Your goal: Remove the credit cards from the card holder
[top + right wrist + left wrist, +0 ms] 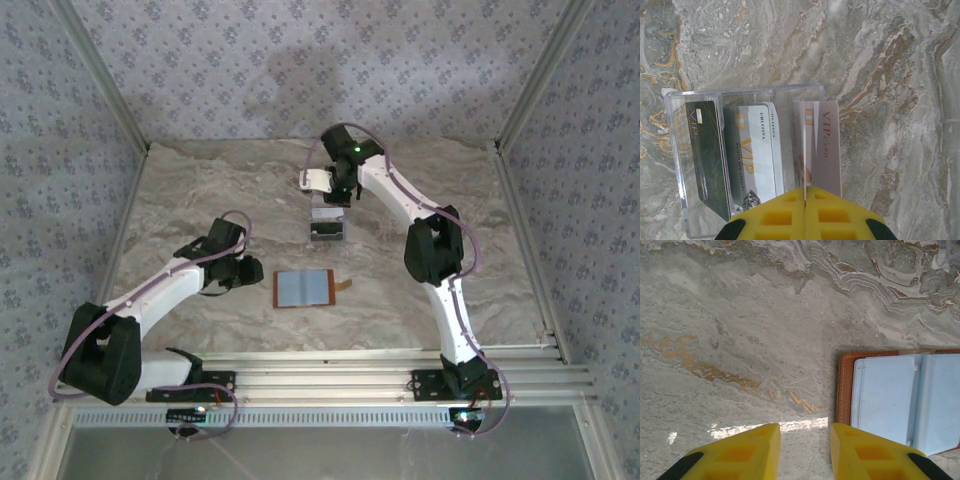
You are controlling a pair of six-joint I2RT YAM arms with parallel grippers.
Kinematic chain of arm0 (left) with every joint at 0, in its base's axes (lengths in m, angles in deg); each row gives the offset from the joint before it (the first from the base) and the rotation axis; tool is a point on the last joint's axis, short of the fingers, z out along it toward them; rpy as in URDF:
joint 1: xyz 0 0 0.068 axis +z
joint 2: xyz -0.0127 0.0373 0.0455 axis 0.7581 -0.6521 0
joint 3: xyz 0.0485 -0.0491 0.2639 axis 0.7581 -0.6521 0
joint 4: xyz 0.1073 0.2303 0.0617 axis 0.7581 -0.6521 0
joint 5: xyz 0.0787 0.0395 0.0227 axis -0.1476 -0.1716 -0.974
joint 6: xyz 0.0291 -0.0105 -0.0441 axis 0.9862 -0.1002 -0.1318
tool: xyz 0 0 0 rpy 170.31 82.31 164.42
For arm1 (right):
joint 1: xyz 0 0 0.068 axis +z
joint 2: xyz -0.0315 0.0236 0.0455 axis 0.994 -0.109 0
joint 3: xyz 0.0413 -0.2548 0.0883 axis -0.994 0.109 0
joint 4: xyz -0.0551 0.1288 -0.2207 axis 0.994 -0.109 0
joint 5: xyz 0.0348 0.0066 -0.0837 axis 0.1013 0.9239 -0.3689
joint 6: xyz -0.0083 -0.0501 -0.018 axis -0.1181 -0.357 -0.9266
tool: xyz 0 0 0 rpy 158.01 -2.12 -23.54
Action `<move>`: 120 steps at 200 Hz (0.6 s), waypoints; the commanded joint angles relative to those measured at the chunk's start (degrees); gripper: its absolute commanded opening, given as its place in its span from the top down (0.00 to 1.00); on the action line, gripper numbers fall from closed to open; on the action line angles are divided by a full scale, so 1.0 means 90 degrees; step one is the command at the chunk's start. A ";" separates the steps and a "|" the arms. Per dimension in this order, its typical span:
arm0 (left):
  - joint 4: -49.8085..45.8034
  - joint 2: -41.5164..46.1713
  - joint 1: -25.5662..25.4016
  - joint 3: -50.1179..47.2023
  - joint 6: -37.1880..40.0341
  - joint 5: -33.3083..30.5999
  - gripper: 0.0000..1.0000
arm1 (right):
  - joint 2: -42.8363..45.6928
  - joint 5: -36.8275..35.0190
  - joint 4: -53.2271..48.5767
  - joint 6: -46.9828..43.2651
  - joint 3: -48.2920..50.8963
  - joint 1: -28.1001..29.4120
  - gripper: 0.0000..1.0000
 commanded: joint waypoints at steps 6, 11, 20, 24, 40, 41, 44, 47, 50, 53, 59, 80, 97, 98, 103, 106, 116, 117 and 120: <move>-0.0115 -0.0036 0.0015 0.0001 -0.0041 -0.0120 0.68 | -0.0272 -0.0160 -0.0207 -0.1056 -0.0190 0.0062 1.00; -0.0123 -0.0041 0.0019 0.0008 -0.0046 -0.0120 0.68 | -0.0305 -0.0161 -0.0207 -0.1068 -0.0191 0.0064 1.00; -0.0123 -0.0046 0.0015 0.0016 -0.0046 -0.0117 0.68 | -0.0361 -0.0171 -0.0193 -0.1076 -0.0190 0.0078 1.00; -0.0127 -0.0056 0.0016 0.0014 -0.0046 -0.0120 0.68 | -0.0376 -0.0176 -0.0176 -0.1080 -0.0189 0.0086 1.00; -0.0146 -0.0058 0.0015 0.0028 -0.0039 -0.0135 0.68 | -0.0413 -0.0237 -0.0076 -0.1077 -0.0183 0.0102 0.98; -0.0146 -0.0053 0.0019 0.0028 -0.0038 -0.0133 0.68 | -0.0413 -0.0248 -0.0069 -0.1081 -0.0183 0.0097 0.97; -0.0153 -0.0057 0.0015 0.0028 -0.0032 -0.0135 0.68 | -0.0412 -0.0258 -0.0046 -0.1081 -0.0188 0.0109 0.95; -0.0156 -0.0057 0.0015 0.0034 -0.0036 -0.0144 0.68 | -0.0402 -0.0281 -0.0016 -0.1083 -0.0191 0.0110 0.94; -0.0154 -0.0057 0.0015 0.0037 -0.0036 -0.0143 0.68 | -0.0399 -0.0308 0.0022 -0.1082 -0.0192 0.0105 0.92; -0.0161 -0.0057 0.0016 0.0043 -0.0036 -0.0156 0.68 | -0.0389 -0.0329 0.0063 -0.1076 -0.0192 0.0108 0.90; -0.0159 -0.0057 0.0028 0.0046 -0.0027 -0.0154 0.68 | -0.0359 -0.0393 0.0164 -0.1072 -0.0184 0.0121 0.86; -0.0161 -0.0090 0.0030 0.0081 -0.0008 -0.0156 0.68 | -0.0222 -0.0761 0.0719 -0.1005 -0.0111 0.0133 0.77; -0.0171 -0.0135 0.0027 0.0128 0.0010 -0.0130 0.68 | 0.0037 -0.0997 0.1269 -0.0979 0.0233 0.0169 0.74; -0.0173 -0.0135 0.0026 0.0132 0.0011 -0.0125 0.68 | 0.0046 -0.1004 0.1303 -0.0983 0.0259 0.0170 0.74; -0.0176 -0.0143 0.0030 0.0152 0.0012 -0.0128 0.68 | 0.0129 -0.1069 0.1461 -0.0986 0.0379 0.0189 0.73; -0.0176 -0.0144 0.0025 0.0155 0.0020 -0.0135 0.68 | 0.0173 -0.1119 0.1561 -0.0994 0.0457 0.0195 0.73; -0.0186 -0.0140 0.0026 0.0168 0.0037 -0.0143 0.68 | 0.0323 -0.1264 0.1904 -0.1021 0.0684 0.0218 0.72; -0.0186 -0.0137 0.0025 0.0176 0.0039 -0.0146 0.68 | 0.0340 -0.1269 0.1937 -0.1023 0.0695 0.0223 0.72; -0.0193 -0.0135 0.0024 0.0178 0.0046 -0.0158 0.68 | 0.0382 -0.1327 0.2036 -0.1020 0.0764 0.0232 0.72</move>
